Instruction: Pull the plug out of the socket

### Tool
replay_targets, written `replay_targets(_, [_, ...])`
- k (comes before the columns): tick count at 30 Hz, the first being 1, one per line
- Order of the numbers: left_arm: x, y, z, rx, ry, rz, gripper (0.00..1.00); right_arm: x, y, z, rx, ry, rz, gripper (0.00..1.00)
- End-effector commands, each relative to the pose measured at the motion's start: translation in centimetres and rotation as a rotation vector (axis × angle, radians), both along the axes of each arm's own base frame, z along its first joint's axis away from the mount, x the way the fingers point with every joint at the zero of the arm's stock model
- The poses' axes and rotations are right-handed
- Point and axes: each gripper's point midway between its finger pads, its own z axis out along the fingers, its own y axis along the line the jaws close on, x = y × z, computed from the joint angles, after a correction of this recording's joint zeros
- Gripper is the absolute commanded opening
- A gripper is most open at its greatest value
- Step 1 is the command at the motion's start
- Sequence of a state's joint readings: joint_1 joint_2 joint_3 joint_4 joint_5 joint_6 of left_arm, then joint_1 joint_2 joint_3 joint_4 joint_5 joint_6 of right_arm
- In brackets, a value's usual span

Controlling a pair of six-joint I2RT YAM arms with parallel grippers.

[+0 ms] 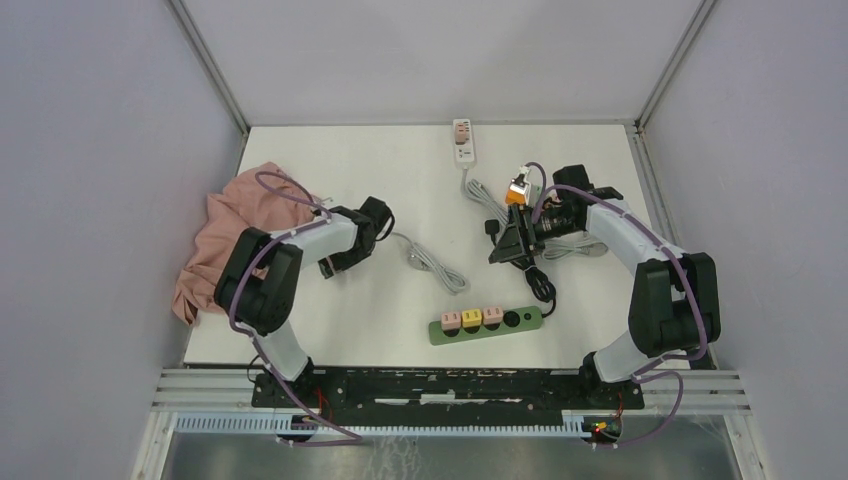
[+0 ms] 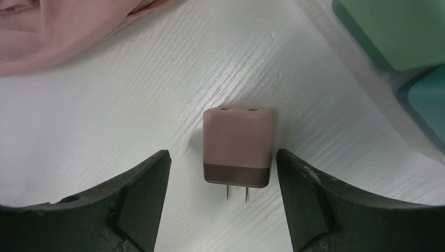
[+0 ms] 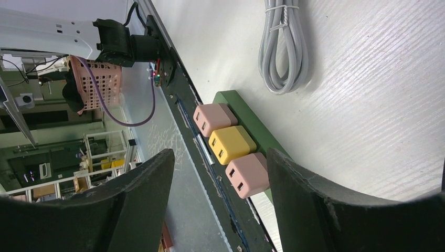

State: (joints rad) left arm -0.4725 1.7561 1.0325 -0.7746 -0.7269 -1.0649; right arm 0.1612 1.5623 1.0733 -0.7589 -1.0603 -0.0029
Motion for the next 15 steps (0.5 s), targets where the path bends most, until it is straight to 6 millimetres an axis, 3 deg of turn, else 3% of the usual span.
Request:
replay_targets(1, [-0.6,-0.4,0.3,-0.072,-0.041,0.018,0.82,0.7,0.2,2.2,0.034,-0.091,0.017,0.71])
replay_targets(6, [0.0,-2.3,3.1,-0.228,-0.186,-0.090,0.85,0.1,0.2,2.7,0.056,-0.131,0.066,0.71])
replay_targets(11, [0.2,-5.4,6.9,-0.413,-0.359,-0.306,1.00,-1.3,0.1,3.9,0.110,-0.253,0.162,0.75])
replay_targets(15, [-0.5,-9.4,10.9,-0.596,-0.540,-0.603,0.99,-2.3,-0.1,4.5,0.114,-0.359,0.213,0.76])
